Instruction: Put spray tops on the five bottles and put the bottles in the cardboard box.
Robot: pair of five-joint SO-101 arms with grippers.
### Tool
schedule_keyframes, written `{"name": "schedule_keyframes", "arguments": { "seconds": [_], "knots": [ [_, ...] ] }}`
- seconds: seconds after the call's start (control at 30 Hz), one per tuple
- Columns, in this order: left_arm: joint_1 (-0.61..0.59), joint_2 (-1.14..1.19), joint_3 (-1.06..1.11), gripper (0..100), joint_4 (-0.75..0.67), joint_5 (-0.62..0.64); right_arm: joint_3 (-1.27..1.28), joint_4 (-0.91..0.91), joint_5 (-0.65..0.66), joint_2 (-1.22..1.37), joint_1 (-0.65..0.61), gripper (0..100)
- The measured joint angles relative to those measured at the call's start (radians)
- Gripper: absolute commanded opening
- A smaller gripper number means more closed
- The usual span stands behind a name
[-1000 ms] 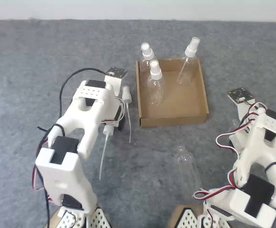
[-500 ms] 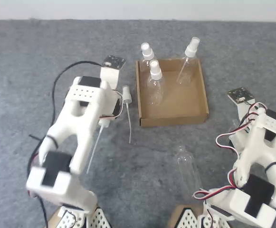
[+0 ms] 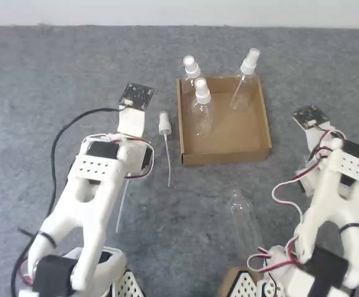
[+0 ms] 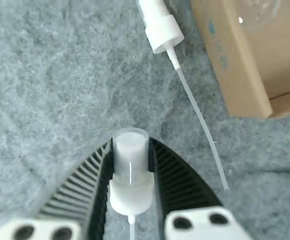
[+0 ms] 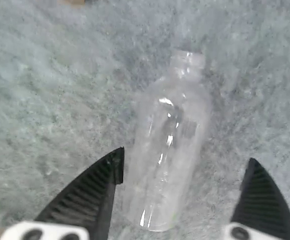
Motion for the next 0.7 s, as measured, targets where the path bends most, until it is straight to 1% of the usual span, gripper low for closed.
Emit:
{"name": "schedule_keyframes", "arguments": {
  "seconds": [0.23, 0.47, 0.53, 0.63, 0.7],
  "knots": [
    [0.000, -0.008, 0.034, 1, -0.017, 0.002, -0.048, 0.020, -0.014, 0.003, -0.034, 33.0],
    [0.000, -0.008, 0.034, 1, -0.017, 0.002, -0.170, 0.037, -0.014, 0.206, -0.057, 32.5],
    [0.000, -0.008, 0.034, 1, -0.017, 0.002, -0.196, 0.037, -0.014, 0.253, -0.057, 28.3],
    [0.000, -0.008, 0.034, 1, -0.017, 0.002, -0.213, 0.037, -0.014, 0.308, -0.057, 19.4],
    [0.000, -0.008, 0.034, 1, -0.017, 0.002, -0.218, 0.029, -0.014, 0.328, -0.057, 15.8]
  ]
}}
